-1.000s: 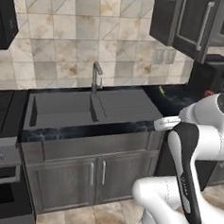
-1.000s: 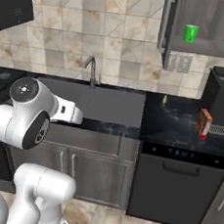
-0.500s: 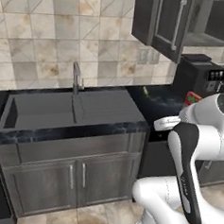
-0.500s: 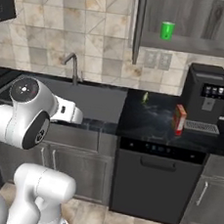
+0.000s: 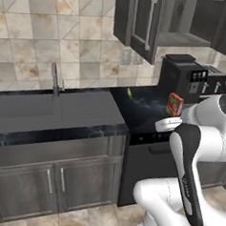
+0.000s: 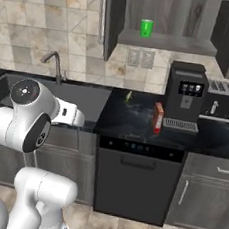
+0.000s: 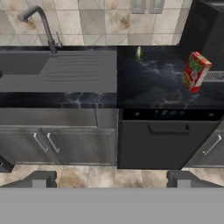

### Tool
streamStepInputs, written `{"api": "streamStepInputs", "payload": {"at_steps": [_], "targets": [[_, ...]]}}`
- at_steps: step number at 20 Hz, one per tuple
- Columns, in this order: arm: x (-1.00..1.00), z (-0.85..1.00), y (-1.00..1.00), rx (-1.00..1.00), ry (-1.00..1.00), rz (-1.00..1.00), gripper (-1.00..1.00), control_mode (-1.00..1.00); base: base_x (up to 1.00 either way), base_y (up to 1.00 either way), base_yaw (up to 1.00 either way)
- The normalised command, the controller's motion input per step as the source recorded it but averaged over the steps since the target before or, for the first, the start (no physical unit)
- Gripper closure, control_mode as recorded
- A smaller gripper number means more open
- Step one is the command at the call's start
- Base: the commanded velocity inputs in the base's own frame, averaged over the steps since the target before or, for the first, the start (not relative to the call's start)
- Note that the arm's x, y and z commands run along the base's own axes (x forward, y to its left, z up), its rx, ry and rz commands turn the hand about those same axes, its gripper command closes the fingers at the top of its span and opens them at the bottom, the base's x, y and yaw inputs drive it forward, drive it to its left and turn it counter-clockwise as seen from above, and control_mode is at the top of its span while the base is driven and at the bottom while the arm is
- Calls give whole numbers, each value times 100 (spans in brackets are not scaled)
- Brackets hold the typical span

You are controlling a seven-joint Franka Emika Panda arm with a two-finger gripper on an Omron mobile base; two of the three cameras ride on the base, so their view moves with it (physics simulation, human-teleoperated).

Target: Pick the jam and cereal from the counter and place them in the cabinets closest to them.

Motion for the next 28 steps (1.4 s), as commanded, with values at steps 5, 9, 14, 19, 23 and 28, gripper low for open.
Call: {"api": "streamStepInputs", "payload": {"at_steps": [5,9,14,19,23,28], "targets": [[0,0,0,0,0,0,-100,100,0,-56,-1],[0,0,0,0,0,0,-100,100,0,-56,-1],[0,0,0,0,0,0,-100,100,0,-54,-1],[0,0,0,0,0,0,-100,100,0,-50,0],[0,0,0,0,0,0,-100,100,0,-43,0],[0,0,0,0,0,0,-100,100,0,-28,0]]}}
